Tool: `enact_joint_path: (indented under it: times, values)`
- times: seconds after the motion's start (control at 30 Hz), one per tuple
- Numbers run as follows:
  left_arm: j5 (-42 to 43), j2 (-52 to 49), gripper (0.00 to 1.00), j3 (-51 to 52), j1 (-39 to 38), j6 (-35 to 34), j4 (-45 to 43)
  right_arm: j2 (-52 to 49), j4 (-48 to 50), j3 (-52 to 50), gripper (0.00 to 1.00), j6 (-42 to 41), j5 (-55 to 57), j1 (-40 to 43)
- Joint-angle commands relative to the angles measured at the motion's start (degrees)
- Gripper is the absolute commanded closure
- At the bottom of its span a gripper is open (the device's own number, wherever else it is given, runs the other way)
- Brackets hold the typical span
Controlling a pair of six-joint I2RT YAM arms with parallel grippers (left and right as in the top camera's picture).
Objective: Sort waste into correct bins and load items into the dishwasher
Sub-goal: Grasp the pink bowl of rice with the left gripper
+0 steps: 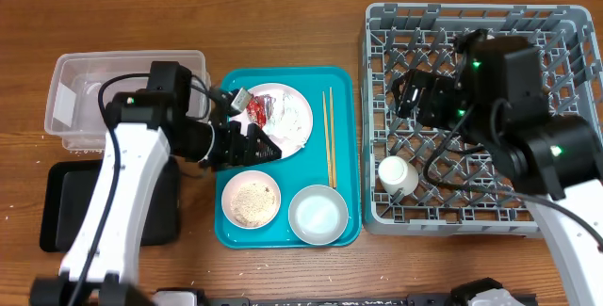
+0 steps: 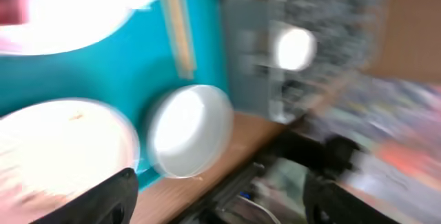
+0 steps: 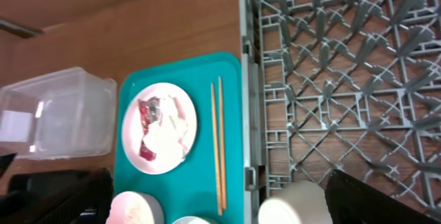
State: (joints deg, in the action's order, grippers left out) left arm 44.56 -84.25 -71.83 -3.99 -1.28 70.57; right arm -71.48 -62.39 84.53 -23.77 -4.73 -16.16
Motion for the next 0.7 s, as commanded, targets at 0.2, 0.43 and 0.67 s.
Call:
enact_joint_path:
  times: [0.2,0.43,0.67]
  values:
    - [-54.4,2.0,0.47,2.2,-26.0,-45.0,-1.9,0.1,-2.4,1.1,0.00,-0.3,-2.0,0.1]
    - [-51.9,-10.1,0.57,2.4,-29.1,-50.8,-7.5,0.0,-4.2,1.0,0.00,-0.3,-5.4,0.2]
    - [-48.5,-21.0,0.59,2.4,-29.2,-51.6,-8.4,0.0,-4.6,1.0,0.00,-0.3,-5.4,0.2]
